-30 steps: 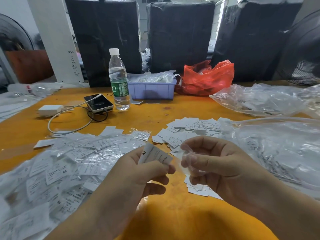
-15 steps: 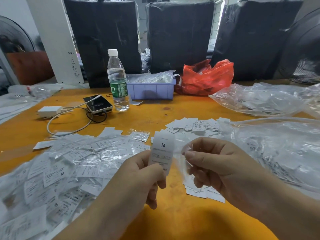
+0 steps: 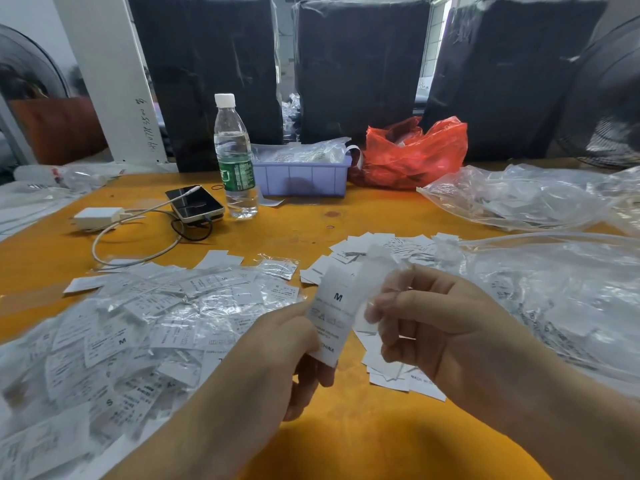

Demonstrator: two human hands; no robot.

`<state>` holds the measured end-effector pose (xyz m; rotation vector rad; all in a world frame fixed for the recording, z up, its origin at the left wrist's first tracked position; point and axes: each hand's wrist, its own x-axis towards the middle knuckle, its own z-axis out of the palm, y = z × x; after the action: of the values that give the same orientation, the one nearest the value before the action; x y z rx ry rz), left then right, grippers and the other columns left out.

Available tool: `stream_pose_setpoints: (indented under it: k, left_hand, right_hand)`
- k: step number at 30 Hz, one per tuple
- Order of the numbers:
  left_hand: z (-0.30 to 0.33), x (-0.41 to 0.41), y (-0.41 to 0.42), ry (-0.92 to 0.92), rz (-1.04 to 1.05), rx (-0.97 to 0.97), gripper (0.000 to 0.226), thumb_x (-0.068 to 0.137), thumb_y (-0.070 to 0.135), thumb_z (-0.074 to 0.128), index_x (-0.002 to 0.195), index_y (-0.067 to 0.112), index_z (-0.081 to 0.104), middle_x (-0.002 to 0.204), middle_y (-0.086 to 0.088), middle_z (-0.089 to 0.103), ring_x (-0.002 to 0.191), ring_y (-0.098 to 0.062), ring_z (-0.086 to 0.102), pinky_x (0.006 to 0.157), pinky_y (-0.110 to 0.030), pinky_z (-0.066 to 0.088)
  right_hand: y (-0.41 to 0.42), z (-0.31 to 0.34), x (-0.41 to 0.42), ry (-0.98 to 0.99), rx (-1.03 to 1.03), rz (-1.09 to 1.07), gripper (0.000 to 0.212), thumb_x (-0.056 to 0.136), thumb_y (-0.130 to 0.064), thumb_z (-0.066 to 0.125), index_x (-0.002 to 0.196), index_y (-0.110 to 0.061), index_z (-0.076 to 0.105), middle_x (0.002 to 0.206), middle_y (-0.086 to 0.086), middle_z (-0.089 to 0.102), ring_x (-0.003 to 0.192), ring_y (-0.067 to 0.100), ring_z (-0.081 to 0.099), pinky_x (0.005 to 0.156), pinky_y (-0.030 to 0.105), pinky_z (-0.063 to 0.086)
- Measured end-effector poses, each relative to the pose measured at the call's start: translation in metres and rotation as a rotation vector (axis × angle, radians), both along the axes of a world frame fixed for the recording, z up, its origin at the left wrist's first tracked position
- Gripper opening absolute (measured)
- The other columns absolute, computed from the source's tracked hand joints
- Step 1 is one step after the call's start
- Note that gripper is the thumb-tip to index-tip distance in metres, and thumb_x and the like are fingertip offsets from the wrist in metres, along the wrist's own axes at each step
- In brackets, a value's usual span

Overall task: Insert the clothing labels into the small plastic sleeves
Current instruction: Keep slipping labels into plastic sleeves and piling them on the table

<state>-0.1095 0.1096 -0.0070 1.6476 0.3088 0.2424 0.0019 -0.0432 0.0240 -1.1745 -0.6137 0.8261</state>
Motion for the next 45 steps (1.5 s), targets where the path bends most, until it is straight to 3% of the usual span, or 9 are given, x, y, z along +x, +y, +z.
stream_pose_setpoints:
  k: [12, 15, 17, 23, 26, 33, 39, 41, 45]
  left_hand:
    - [0.008, -0.009, -0.012, -0.118, 0.208, 0.329, 0.026, 0.069, 0.032, 0.039, 0.071, 0.014, 0.059, 0.052, 0.002, 0.053, 0.048, -0.011, 0.042, 0.046, -0.020, 0.034]
    - [0.010, -0.010, -0.013, -0.119, 0.231, 0.367, 0.028, 0.069, 0.033, 0.039, 0.071, 0.015, 0.059, 0.051, 0.003, 0.051, 0.049, -0.013, 0.041, 0.048, -0.028, 0.034]
    - [0.012, -0.011, -0.013, -0.114, 0.223, 0.401, 0.027, 0.069, 0.033, 0.039, 0.068, 0.013, 0.057, 0.051, 0.001, 0.048, 0.049, -0.014, 0.038, 0.049, -0.032, 0.031]
    - [0.018, -0.014, -0.021, -0.134, 0.171, 0.455, 0.023, 0.070, 0.032, 0.039, 0.061, 0.014, 0.049, 0.048, 0.006, 0.043, 0.045, -0.009, 0.032, 0.043, -0.018, 0.026]
    - [0.018, -0.015, -0.024, -0.124, 0.127, 0.482, 0.024, 0.070, 0.032, 0.039, 0.064, 0.011, 0.048, 0.049, 0.004, 0.042, 0.047, -0.012, 0.031, 0.044, -0.021, 0.026]
    - [0.016, -0.013, -0.026, -0.112, 0.096, 0.449, 0.025, 0.069, 0.032, 0.040, 0.069, 0.012, 0.056, 0.050, 0.005, 0.046, 0.050, -0.013, 0.034, 0.049, -0.027, 0.028]
    - [0.017, -0.012, -0.031, -0.076, 0.059, 0.391, 0.027, 0.070, 0.033, 0.039, 0.070, 0.014, 0.058, 0.049, 0.007, 0.046, 0.046, -0.007, 0.035, 0.046, -0.017, 0.029]
    - [0.017, -0.012, -0.033, -0.072, 0.049, 0.380, 0.030, 0.069, 0.033, 0.040, 0.070, 0.008, 0.057, 0.048, 0.007, 0.043, 0.046, -0.009, 0.035, 0.046, -0.016, 0.029]
    - [0.017, -0.009, -0.031, -0.017, 0.016, 0.211, 0.045, 0.066, 0.026, 0.042, 0.075, -0.017, 0.051, 0.045, 0.005, 0.038, 0.038, -0.004, 0.034, 0.042, -0.010, 0.030]
  right_hand:
    - [0.000, 0.002, 0.005, 0.019, 0.067, -0.215, 0.015, 0.049, -0.020, 0.079, 0.055, -0.019, 0.064, 0.063, 0.008, 0.065, 0.049, 0.012, 0.053, 0.047, 0.024, 0.048]
    - [0.000, 0.003, 0.006, 0.007, 0.083, -0.240, 0.014, 0.050, -0.021, 0.078, 0.053, -0.019, 0.065, 0.063, 0.008, 0.065, 0.048, 0.012, 0.053, 0.046, 0.023, 0.048]
    - [-0.001, 0.003, 0.007, 0.003, 0.090, -0.257, 0.014, 0.051, -0.021, 0.078, 0.053, -0.018, 0.065, 0.063, 0.007, 0.065, 0.049, 0.011, 0.054, 0.046, 0.024, 0.048]
    - [-0.002, 0.003, 0.008, 0.008, 0.113, -0.305, 0.014, 0.056, -0.017, 0.076, 0.056, -0.018, 0.063, 0.065, 0.007, 0.066, 0.051, 0.011, 0.055, 0.047, 0.024, 0.050]
    - [-0.002, 0.002, 0.008, 0.001, 0.113, -0.318, 0.014, 0.057, -0.016, 0.076, 0.057, -0.017, 0.062, 0.066, 0.007, 0.067, 0.051, 0.012, 0.055, 0.048, 0.024, 0.051]
    - [-0.002, 0.001, 0.007, -0.022, 0.113, -0.326, 0.016, 0.053, -0.021, 0.079, 0.054, -0.018, 0.063, 0.069, 0.007, 0.067, 0.053, 0.011, 0.055, 0.049, 0.024, 0.051]
    - [0.000, -0.003, 0.004, -0.049, 0.086, -0.303, 0.021, 0.048, -0.028, 0.081, 0.055, -0.019, 0.063, 0.070, 0.008, 0.066, 0.060, 0.015, 0.057, 0.059, 0.034, 0.055]
    - [0.000, -0.003, 0.003, -0.045, 0.084, -0.296, 0.021, 0.049, -0.027, 0.080, 0.056, -0.019, 0.062, 0.070, 0.007, 0.067, 0.062, 0.017, 0.057, 0.062, 0.036, 0.056]
    - [-0.001, -0.003, 0.003, -0.040, 0.092, -0.293, 0.017, 0.055, -0.022, 0.078, 0.055, -0.019, 0.061, 0.071, 0.007, 0.067, 0.057, 0.013, 0.055, 0.055, 0.027, 0.052]
